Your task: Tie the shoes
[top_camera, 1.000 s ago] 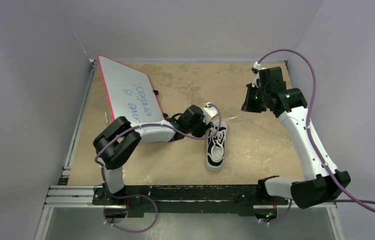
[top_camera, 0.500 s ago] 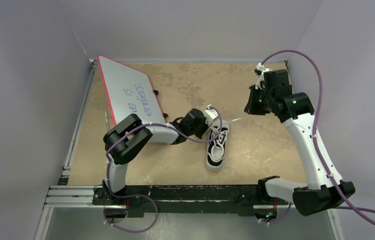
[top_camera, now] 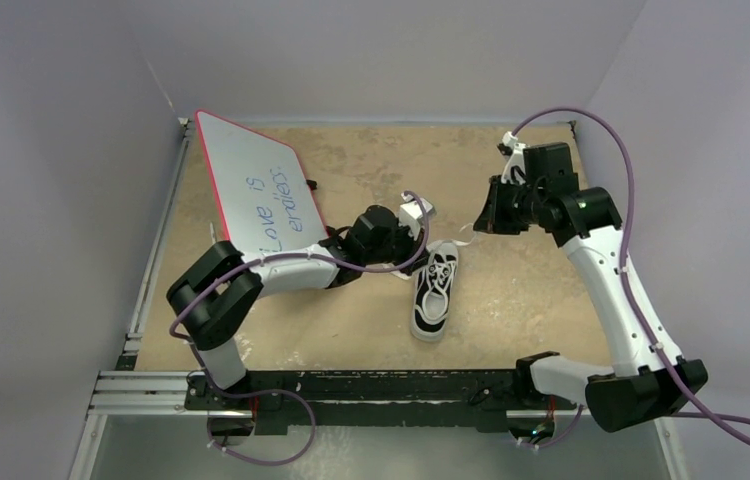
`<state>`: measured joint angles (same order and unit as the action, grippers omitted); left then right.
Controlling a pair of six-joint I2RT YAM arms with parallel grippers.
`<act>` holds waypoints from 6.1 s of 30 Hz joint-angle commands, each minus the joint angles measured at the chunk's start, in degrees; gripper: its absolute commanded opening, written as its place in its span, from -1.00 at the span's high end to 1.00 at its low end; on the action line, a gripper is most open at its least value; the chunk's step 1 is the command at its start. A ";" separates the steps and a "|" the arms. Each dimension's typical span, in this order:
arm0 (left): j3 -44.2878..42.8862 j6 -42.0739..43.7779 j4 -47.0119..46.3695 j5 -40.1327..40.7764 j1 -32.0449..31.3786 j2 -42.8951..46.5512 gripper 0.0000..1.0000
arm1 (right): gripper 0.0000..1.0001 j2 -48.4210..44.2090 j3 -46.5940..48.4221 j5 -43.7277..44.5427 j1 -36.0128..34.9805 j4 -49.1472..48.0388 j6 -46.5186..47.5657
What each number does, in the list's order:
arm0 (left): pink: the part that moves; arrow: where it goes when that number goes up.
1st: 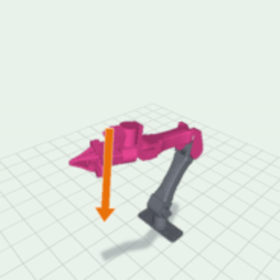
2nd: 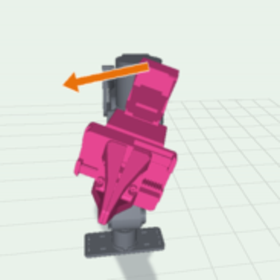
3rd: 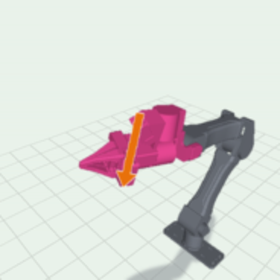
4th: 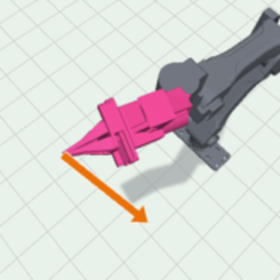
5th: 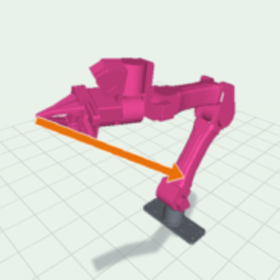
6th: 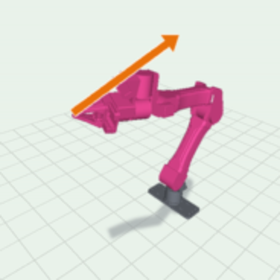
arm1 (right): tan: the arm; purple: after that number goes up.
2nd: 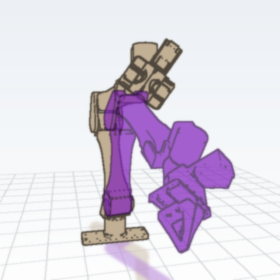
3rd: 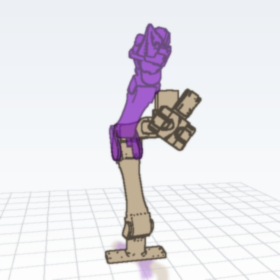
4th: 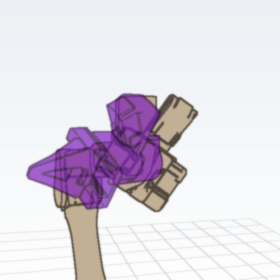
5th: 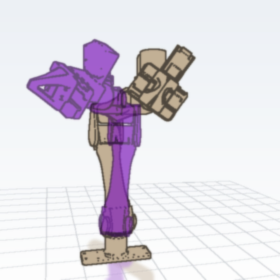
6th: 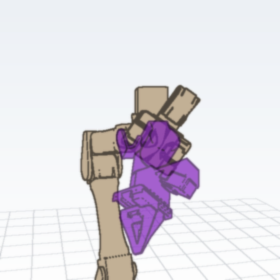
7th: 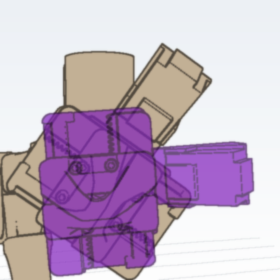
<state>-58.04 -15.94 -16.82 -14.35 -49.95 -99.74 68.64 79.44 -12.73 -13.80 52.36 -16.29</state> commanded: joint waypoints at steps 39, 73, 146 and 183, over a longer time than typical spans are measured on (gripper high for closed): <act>6.19 -2.58 -7.70 -16.20 3.85 4.56 0.92 | 1.00 4.65 6.05 10.11 0.35 2.53 -6.55; 0.85 -2.43 -5.06 -15.30 3.46 2.61 1.00 | 1.00 12.35 7.78 -1.04 0.70 -3.67 -3.88; -0.63 -7.00 -8.14 -21.27 3.54 -8.84 1.00 | -0.01 25.28 -1.47 -7.85 1.86 7.42 6.88; -1.26 -10.60 -11.48 -28.37 4.87 -11.25 1.00 | 0.23 -7.36 -33.35 -10.00 -20.18 -22.63 93.80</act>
<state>-59.11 -26.00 -25.76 -40.12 -44.99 -111.22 61.28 48.12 -29.39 -32.75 36.07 73.76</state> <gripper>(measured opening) 0.011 0.366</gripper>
